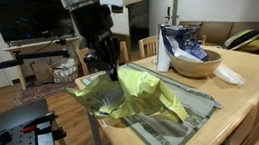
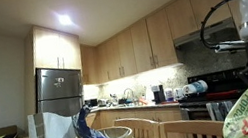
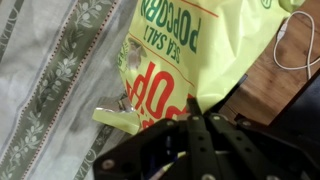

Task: Pick the bag of popcorn and pour its contents on the cloth on the table

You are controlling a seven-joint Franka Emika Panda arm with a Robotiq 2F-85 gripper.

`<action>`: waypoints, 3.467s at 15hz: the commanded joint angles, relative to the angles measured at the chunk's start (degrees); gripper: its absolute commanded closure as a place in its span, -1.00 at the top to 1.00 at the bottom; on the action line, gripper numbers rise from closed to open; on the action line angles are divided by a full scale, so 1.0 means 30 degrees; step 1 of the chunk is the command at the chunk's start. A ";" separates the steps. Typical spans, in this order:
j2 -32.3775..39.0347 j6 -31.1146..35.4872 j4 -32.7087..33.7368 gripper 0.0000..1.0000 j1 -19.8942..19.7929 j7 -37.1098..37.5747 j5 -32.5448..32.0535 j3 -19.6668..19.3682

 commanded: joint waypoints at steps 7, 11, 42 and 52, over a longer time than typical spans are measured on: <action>0.1291 -0.0433 0.0703 -0.99 0.2911 0.1081 0.0787 -0.1306; 0.1745 0.0274 0.1858 -0.99 0.4762 0.3011 0.0915 -0.2084; -0.3037 0.4810 0.4189 -0.97 0.6467 1.8639 -1.7358 -0.3970; -0.5337 0.3651 0.2954 -0.99 0.3966 1.8386 -2.2882 -0.1541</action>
